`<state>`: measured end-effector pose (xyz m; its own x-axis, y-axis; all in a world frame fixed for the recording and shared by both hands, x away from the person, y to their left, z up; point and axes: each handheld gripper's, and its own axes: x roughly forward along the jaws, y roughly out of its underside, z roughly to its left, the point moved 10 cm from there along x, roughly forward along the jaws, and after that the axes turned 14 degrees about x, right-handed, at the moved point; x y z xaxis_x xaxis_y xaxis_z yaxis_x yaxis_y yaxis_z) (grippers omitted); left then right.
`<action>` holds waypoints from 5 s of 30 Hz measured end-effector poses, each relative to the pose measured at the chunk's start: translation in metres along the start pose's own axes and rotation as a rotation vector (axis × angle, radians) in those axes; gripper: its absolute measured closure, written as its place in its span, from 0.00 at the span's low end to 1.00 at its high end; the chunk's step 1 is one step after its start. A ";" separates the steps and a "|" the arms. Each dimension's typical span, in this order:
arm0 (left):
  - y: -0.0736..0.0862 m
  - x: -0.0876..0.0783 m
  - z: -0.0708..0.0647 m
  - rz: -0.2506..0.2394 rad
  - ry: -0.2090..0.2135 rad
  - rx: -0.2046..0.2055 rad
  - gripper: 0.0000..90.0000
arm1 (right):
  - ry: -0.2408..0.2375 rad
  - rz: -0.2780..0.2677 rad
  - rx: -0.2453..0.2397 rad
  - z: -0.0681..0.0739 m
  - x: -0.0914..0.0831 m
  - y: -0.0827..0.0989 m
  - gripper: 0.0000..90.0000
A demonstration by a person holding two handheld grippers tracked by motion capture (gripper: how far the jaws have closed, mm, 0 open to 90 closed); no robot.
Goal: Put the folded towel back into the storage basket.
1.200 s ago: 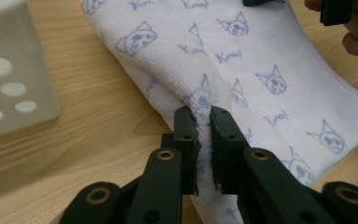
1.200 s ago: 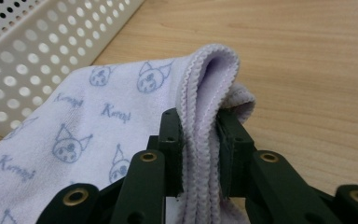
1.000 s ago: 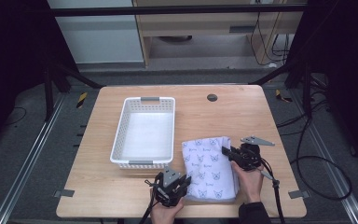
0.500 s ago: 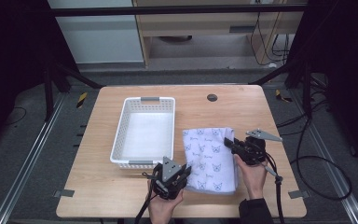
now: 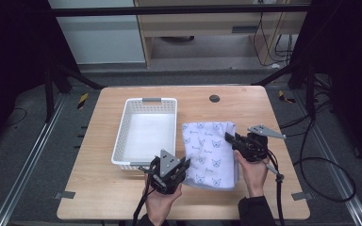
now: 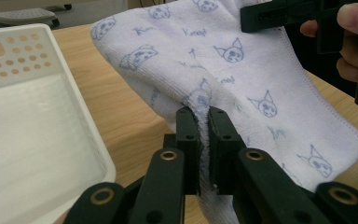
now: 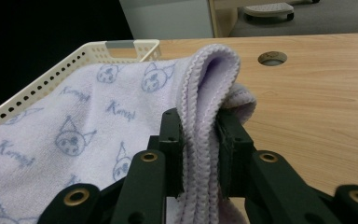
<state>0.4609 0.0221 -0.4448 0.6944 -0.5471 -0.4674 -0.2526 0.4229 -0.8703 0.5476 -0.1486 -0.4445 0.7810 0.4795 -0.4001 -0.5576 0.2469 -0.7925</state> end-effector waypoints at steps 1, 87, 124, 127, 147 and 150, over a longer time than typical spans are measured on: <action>0.000 0.000 0.001 0.002 0.000 -0.001 0.93 | 0.002 0.000 -0.005 0.001 0.000 0.000 0.83; -0.009 -0.085 0.163 -0.095 -0.213 -0.026 0.94 | -0.098 -0.096 -0.181 0.173 0.090 -0.063 0.83; 0.033 -0.059 0.208 0.000 -0.263 -0.084 0.94 | -0.091 -0.028 -0.190 0.179 0.155 -0.040 0.83; 0.038 -0.055 0.209 0.018 -0.264 -0.080 0.94 | -0.089 -0.021 -0.187 0.177 0.159 -0.036 0.83; 0.065 -0.035 0.213 0.092 -0.271 -0.090 0.94 | -0.059 0.018 -0.196 0.164 0.183 -0.012 0.83; 0.069 -0.032 0.214 0.103 -0.271 -0.093 0.94 | -0.055 0.022 -0.199 0.161 0.187 -0.007 0.83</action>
<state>0.5657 0.2230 -0.4567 0.8129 -0.2870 -0.5067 -0.3831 0.3919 -0.8365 0.6521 0.0747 -0.4400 0.7499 0.5292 -0.3969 -0.5036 0.0677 -0.8613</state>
